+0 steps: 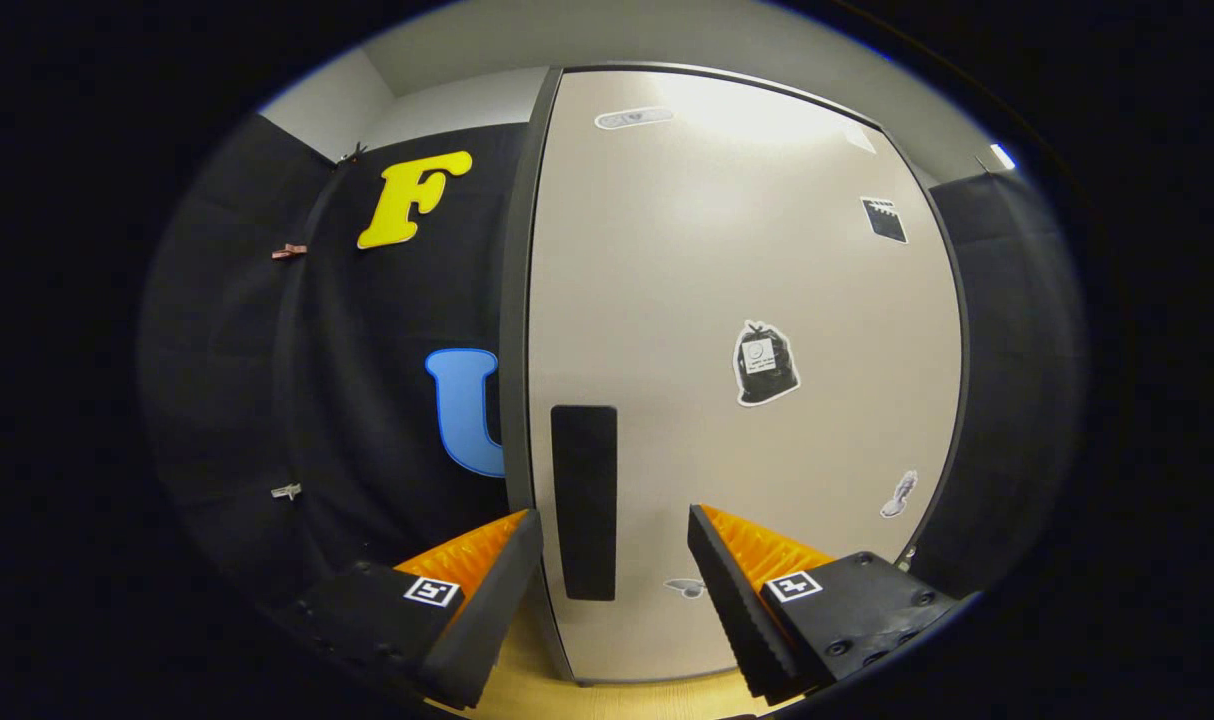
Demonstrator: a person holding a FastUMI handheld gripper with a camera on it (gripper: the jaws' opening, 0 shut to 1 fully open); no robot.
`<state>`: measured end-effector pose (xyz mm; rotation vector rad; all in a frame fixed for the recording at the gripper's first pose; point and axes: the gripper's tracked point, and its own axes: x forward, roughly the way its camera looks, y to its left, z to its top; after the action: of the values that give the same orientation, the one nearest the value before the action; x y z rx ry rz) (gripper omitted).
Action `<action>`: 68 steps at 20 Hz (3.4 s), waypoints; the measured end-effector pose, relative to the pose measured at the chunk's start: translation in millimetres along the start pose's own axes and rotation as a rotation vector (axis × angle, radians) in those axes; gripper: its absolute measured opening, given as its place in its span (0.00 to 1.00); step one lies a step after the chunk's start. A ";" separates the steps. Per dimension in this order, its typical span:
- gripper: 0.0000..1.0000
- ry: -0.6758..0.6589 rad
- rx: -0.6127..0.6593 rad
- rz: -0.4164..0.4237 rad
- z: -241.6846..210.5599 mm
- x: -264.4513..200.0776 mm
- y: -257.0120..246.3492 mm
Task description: Open the shoe cabinet door, grab the shoes and put them into the shoe cabinet, then close the shoe cabinet door.
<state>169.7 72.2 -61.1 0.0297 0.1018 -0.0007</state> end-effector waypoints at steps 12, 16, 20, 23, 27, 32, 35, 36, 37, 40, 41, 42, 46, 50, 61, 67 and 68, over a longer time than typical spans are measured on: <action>0.55 -0.037 -0.003 -0.054 4.3 21.8 10.2; 0.38 -0.041 -0.012 -0.077 4.6 19.4 10.0; 0.28 -0.035 -0.009 -0.058 3.2 19.3 8.3; 0.27 -0.023 -0.042 -0.047 2.7 16.4 9.5; 0.28 -0.011 -0.013 -0.003 3.0 2.3 10.7; 0.28 -0.009 0.004 0.062 3.0 -41.1 1.8; 0.28 -0.004 0.010 0.092 3.9 -69.3 -9.7; 0.28 -0.004 0.012 0.100 4.4 -77.4 -13.5; 0.28 -0.004 0.013 0.110 4.2 -84.4 -17.0; 0.28 0.003 0.006 0.145 4.0 -103.5 -29.1; 0.27 0.005 0.005 0.158 4.1 -109.2 -32.3; 0.28 0.006 0.002 0.174 3.9 -115.7 -35.7; 0.27 0.017 0.000 0.237 2.8 -144.1 -56.0; 0.27 0.023 -0.002 0.281 3.7 -163.0 -79.1; 0.27 0.006 -0.024 0.289 5.5 -204.2 -148.9; 0.26 -0.004 -0.026 0.206 5.7 -217.6 -196.9; 0.26 -0.004 -0.018 0.186 6.2 -220.4 -207.3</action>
<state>-49.4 -135.4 -38.7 0.0206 0.0950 0.1856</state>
